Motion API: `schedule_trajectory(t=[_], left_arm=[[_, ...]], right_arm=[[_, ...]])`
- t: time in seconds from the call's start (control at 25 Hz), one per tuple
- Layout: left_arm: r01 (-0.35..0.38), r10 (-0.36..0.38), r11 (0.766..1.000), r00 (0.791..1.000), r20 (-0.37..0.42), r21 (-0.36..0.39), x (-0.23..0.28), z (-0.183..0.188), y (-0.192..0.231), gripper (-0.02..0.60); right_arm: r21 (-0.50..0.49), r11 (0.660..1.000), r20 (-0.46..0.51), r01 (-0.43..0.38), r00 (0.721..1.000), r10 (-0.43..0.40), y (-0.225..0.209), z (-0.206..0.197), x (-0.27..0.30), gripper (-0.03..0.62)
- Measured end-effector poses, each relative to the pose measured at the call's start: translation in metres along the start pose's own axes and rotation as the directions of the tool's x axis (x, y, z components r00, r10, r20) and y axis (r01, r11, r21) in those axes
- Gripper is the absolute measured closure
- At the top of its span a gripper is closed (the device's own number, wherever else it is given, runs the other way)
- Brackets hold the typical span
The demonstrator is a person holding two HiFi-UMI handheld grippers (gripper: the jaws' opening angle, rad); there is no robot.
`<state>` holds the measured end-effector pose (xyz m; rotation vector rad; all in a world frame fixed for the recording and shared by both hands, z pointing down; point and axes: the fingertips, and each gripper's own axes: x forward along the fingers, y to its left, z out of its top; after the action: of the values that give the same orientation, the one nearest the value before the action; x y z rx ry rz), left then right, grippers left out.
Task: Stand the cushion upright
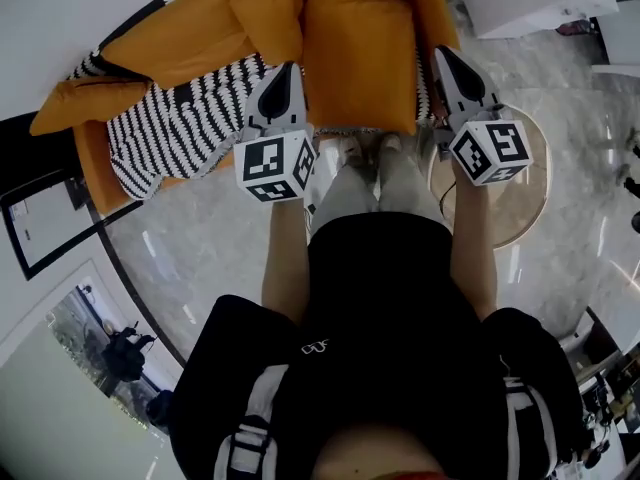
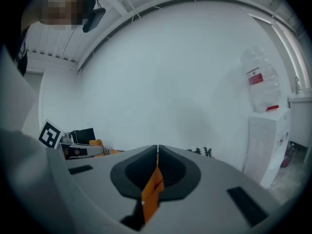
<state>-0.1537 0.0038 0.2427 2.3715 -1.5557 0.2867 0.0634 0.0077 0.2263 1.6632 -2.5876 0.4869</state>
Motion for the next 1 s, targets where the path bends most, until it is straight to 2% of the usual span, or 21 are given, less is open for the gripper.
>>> schedule_trajectory(t=[0.2, 0.36, 0.56, 0.8, 1.0], left_arm=[[-0.021, 0.021, 1.0, 0.995, -0.102, -0.005, 0.013, -0.04, 0.01, 0.571], [-0.049, 0.046, 0.999, 0.982, -0.182, -0.016, 0.024, -0.083, 0.017, 0.571], [-0.046, 0.039, 0.999, 0.964, -0.265, -0.02, 0.036, -0.136, 0.021, 0.571], [-0.005, -0.002, 1.0, 0.926, -0.377, -0.017, 0.04, -0.204, 0.014, 0.569], [0.019, -0.015, 1.0, 0.877, -0.479, 0.005, 0.036, -0.255, 0.018, 0.569]], right_arm=[[-0.002, 1.0, -0.1, 0.005, 0.995, -0.005, -0.019, -0.038, 0.005, 0.582], [0.019, 1.0, -0.176, 0.015, 0.984, -0.012, -0.037, -0.081, 0.004, 0.582], [0.053, 0.998, -0.264, 0.015, 0.965, -0.001, -0.048, -0.138, 0.006, 0.582], [0.07, 0.997, -0.361, 0.034, 0.933, -0.006, -0.058, -0.205, -0.003, 0.582], [0.034, 0.999, -0.481, 0.043, 0.877, -0.021, -0.062, -0.264, -0.016, 0.582]])
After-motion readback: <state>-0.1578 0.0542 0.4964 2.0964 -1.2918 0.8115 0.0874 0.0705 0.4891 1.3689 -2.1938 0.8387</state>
